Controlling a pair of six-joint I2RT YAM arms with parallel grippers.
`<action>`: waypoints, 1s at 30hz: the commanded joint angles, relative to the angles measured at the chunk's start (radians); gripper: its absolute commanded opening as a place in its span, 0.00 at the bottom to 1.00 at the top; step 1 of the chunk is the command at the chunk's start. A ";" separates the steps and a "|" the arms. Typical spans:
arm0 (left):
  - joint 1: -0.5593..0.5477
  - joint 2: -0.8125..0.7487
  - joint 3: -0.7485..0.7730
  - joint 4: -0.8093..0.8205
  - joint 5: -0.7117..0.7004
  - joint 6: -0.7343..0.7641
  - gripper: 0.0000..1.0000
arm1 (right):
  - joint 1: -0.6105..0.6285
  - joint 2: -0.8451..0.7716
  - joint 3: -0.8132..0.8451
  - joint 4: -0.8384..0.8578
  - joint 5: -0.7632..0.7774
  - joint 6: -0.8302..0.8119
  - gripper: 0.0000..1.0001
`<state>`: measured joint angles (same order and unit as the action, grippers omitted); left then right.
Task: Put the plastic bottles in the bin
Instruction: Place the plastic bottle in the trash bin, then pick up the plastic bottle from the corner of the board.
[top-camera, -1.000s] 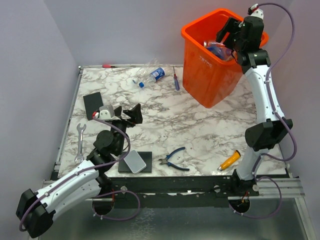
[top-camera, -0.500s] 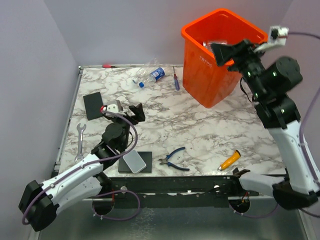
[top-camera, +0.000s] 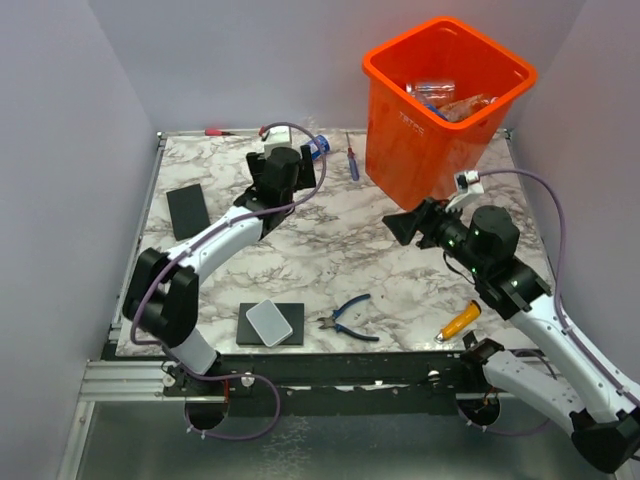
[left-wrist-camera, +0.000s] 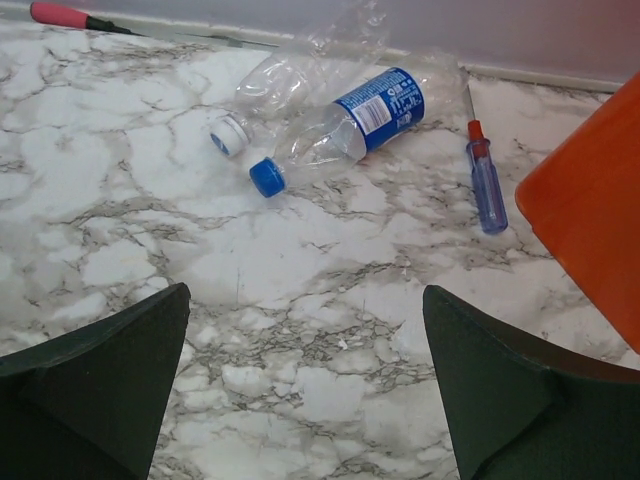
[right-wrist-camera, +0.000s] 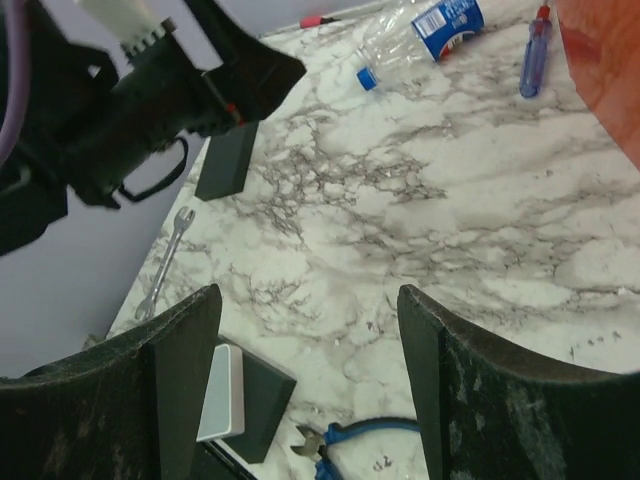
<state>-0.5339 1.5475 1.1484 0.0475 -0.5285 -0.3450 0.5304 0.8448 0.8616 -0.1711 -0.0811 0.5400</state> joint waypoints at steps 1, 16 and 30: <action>0.048 0.178 0.162 -0.137 0.101 0.048 0.99 | 0.008 -0.141 -0.111 0.015 -0.027 0.030 0.74; 0.153 0.638 0.674 -0.123 0.255 0.241 0.98 | 0.008 -0.318 -0.310 -0.023 -0.020 0.049 0.74; 0.088 0.801 0.779 -0.188 0.269 0.831 0.96 | 0.008 -0.214 -0.287 -0.025 -0.032 -0.004 0.74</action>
<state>-0.4335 2.3013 1.8896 -0.1116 -0.2401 0.3088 0.5308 0.5968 0.5575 -0.1822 -0.0986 0.5671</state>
